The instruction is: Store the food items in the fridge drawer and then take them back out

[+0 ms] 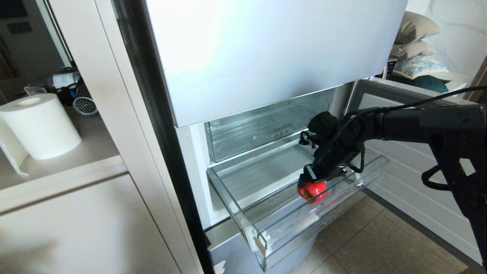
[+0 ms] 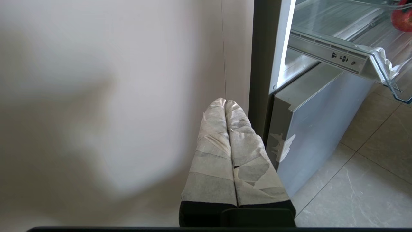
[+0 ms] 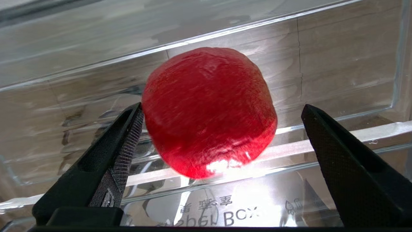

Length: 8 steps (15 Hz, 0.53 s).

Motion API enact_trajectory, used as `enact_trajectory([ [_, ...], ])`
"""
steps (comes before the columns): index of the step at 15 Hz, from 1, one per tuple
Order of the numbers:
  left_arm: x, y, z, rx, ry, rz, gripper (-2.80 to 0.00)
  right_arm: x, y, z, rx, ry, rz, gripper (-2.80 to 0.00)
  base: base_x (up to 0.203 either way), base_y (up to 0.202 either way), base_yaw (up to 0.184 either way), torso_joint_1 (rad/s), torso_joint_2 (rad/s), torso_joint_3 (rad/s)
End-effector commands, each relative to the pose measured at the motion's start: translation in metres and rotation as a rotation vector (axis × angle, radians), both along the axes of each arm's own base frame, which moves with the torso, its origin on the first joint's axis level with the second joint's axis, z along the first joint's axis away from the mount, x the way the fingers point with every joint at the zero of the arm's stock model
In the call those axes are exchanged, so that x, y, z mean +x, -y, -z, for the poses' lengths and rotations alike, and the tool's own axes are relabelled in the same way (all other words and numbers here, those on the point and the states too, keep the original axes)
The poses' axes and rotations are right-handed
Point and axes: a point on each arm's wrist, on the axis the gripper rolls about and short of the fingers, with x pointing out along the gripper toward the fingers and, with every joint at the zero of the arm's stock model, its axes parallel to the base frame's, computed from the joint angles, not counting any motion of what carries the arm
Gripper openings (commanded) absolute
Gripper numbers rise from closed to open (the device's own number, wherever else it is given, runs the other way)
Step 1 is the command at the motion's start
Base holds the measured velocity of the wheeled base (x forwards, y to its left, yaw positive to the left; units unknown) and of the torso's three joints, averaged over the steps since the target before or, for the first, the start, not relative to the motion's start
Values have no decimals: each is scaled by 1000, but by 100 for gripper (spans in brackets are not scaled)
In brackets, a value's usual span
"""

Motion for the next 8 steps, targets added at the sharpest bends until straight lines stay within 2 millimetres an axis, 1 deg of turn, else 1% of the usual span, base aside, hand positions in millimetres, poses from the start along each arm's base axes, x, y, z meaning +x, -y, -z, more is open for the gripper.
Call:
enact_trajectory([
  [1,0,0,0,1,-1,0,-280,1,-1,5,-8,-15,-6,0,0,0,0,0,0,0],
  [5,0,0,0,1,-2,-1,-280,2,-1,10,-12,-26,-9,0,0,0,0,0,0,0],
  [6,0,0,0,1,-1,0,-280,2,-1,10,-12,-27,-8,-280,0,0,0,0,0,0],
  [8,0,0,0,0,-2,0,-280,2,-1,10,-12,-27,-8,-280,0,0,0,0,0,0],
])
